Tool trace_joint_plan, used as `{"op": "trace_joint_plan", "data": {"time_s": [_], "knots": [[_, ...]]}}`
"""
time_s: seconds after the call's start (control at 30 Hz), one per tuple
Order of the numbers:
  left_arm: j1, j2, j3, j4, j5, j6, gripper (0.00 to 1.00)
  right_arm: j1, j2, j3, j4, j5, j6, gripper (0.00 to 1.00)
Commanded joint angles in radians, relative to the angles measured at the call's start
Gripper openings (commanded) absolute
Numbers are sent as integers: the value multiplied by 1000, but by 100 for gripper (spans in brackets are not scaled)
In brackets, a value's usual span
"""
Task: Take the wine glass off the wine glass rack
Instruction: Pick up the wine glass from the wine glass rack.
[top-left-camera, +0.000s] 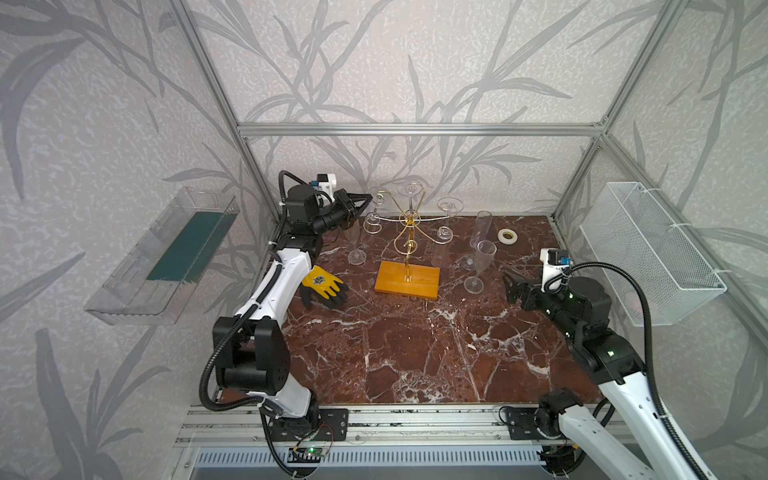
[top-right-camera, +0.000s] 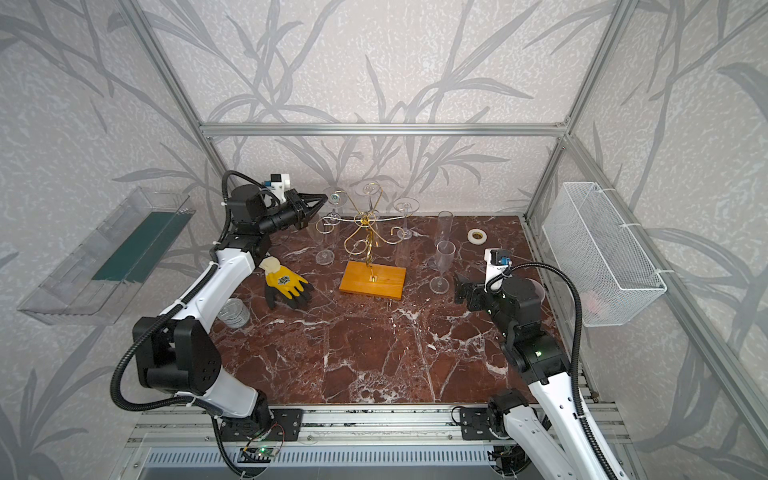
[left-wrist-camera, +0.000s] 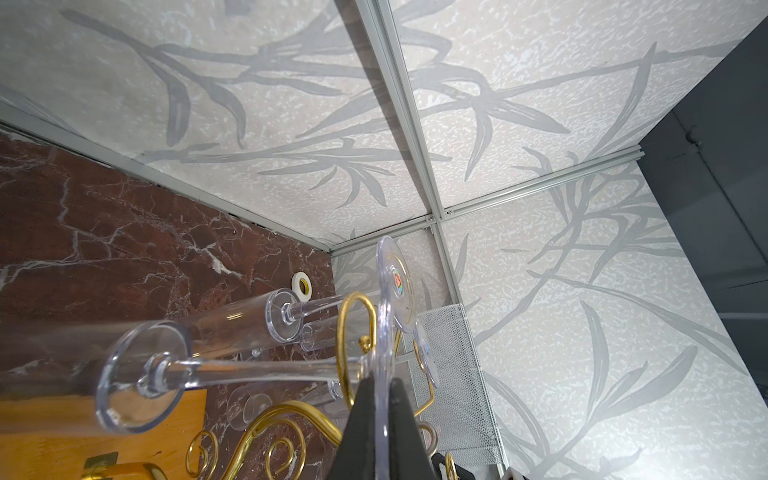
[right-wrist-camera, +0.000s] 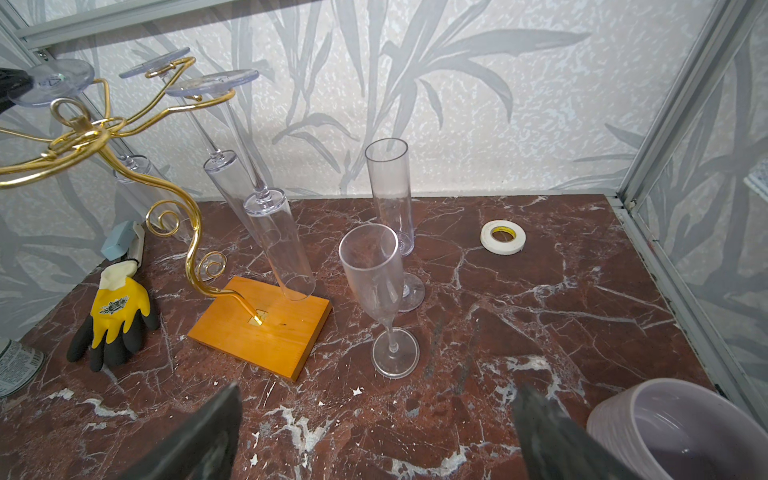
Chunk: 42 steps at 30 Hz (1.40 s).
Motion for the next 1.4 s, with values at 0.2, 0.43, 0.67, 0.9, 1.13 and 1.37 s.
{"op": "trace_joint_plan", "data": {"time_s": [0.2, 0.43, 0.67, 0.9, 1.13, 1.37], "knots": [[-6, -15, -21, 57, 2, -67, 0, -4, -14, 2, -18, 14, 10, 99], [-8, -28, -45, 209, -10, -214, 0, -4, -25, 3, -25, 19, 10, 99], [-11, -47, -35, 235, -17, -249, 0, -4, -32, 5, -31, 19, 10, 99], [-14, -43, -20, 230, -20, -250, 0, -4, -45, 5, -39, 21, 10, 99], [-15, -10, 38, 199, -17, -239, 0, -4, -55, 2, -45, 25, 5, 99], [-25, 15, 82, 141, -6, -206, 0, -4, -53, -2, -38, 24, 4, 99]]}}
